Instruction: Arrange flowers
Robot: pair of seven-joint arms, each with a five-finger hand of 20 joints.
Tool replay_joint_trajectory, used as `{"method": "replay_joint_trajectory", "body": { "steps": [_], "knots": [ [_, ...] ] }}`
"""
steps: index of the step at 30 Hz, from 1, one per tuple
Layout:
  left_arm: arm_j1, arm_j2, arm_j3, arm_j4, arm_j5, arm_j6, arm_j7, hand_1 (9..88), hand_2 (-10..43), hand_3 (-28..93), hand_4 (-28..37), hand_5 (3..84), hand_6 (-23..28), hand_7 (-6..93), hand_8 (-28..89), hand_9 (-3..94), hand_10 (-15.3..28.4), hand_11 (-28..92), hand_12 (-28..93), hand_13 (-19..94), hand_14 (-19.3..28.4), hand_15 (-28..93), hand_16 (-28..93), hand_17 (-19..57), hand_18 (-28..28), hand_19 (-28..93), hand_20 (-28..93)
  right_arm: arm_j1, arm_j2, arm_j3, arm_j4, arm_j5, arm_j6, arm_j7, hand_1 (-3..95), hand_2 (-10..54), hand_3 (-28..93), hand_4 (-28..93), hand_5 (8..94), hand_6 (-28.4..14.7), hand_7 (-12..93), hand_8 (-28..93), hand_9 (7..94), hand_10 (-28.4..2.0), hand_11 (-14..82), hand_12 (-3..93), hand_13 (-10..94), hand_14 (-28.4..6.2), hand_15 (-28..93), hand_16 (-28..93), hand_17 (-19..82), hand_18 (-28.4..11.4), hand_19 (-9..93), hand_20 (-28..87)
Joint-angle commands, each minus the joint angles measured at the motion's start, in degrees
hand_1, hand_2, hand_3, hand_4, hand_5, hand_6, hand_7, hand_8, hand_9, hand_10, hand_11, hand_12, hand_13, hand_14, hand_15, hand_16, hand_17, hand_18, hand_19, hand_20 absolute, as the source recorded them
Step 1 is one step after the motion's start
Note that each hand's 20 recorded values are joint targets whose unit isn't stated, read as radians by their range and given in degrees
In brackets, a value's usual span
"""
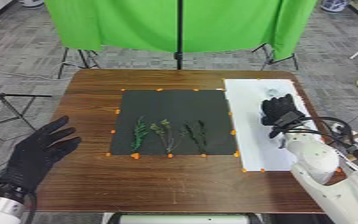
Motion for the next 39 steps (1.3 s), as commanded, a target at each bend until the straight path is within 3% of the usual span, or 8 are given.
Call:
{"method": "replay_joint_trajectory", "body": {
  "steps": [1,6,9,15,23,26,28,39],
  "knots": [
    [0.4,1.86,-3.18,-0.18,-0.54,0.56,-0.48,26.1,-0.3,71,-26.1,33.7,1.8,25.0,-12,29.3,12.8,31,14,27,15.9,47,-3,-7.2,23.5,54,10,1.5,-1.8,0.9,-4.2,0.6,2.3,-3.2,47.2,-9.5,81,-28,74.0,0.8,51,-16,82.1,-4.4,32.6,48.8,69,-4.6,69,31,26,-18.4,80,48],
    [1.6,2.70,-6.28,-0.74,-0.84,1.07,-0.64,26.0,-0.4,71,-26.0,33.7,1.8,25.0,-12,29.3,12.9,31,14,27,15.8,47,-3,-7.2,23.6,54,10,7.4,-5.9,-3.4,-6.5,2.3,3.2,-6.3,45.3,-9.5,86,-28,75.4,0.5,49,-15,83.6,-4.3,30.3,49.5,71,-4.4,67,34,26,-18.5,80,48],
    [1.4,2.44,-6.92,-0.79,-0.78,1.13,-0.70,26.0,-0.4,71,-26.0,33.7,1.9,25.0,-12,29.3,12.9,30,14,27,15.9,47,-3,-7.2,23.6,54,10,12.3,-10.0,-7.9,-6.1,2.1,2.7,-9.0,44.5,-9.5,87,-28,75.4,0.3,48,-15,83.8,-4.4,29.3,50.1,70,-4.4,67,35,26,-18.6,80,48],
    [0.1,3.40,-5.33,-0.07,-1.18,1.35,-0.89,26.0,-0.4,71,-26.1,33.8,1.8,25.0,-12,29.4,12.9,31,14,27,16.0,47,-2,-7.1,23.6,54,10,21.1,-20.7,-18.1,-1.5,0.7,0.7,-16.2,44.6,-9.5,87,-28,74.1,0.2,49,-15,82.5,-5.0,30.0,50.8,69,-4.7,68,35,25,-18.6,80,49],
    [-1.3,4.21,-2.93,1.32,-1.22,2.08,-1.64,26.2,-0.3,71,-26.2,33.8,1.9,24.8,-12,29.3,12.8,30,14,28,15.9,47,-3,-7.2,23.6,54,10,19.5,-32.5,-21.7,1.7,-7.9,-5.0,-27.4,44.8,-9.5,87,-28,73.5,0.6,50,-16,81.5,-5.0,31.2,50.6,68,-4.5,68,35,24,-18.4,79,49],
    [-1.0,4.51,-2.51,1.13,-0.98,2.92,-1.02,26.2,-0.3,71,-26.1,33.7,1.8,24.9,-12,29.3,12.8,30,14,27,15.9,47,-2,-7.1,23.6,54,10,19.0,-34.5,-23.4,3.5,-10.7,-5.8,-29.3,44.8,-9.5,86,-28,73.4,0.6,50,-16,81.4,-4.9,31.4,50.3,68,-4.5,68,35,24,-18.4,79,49],
    [-0.4,4.45,-2.84,0.60,-0.89,2.81,-0.87,26.2,-0.3,71,-26.0,33.8,1.8,24.9,-12,29.3,12.9,30,14,27,15.8,47,-2,-7.1,23.5,54,10,18.2,-34.8,-24.8,3.4,-12.8,-6.1,-29.0,44.8,-9.5,86,-28,73.3,0.6,51,-16,81.3,-4.9,31.5,50.3,68,-4.5,68,35,24,-18.4,79,49],
    [-3.3,6.16,-1.46,1.51,-1.03,2.49,-1.38,26.2,-0.3,71,-25.9,33.7,1.8,25.1,-12,29.3,12.7,31,14,27,15.6,47,-2,-7.3,23.3,54,10,20.2,-38.0,-28.7,10.5,-16.8,-1.1,-21.5,44.3,-9.5,87,-28,73.1,0.2,51,-16,80.7,-5.5,32.6,51.0,67,-4.9,69,35,24,-18.3,79,49]
  ]
}}
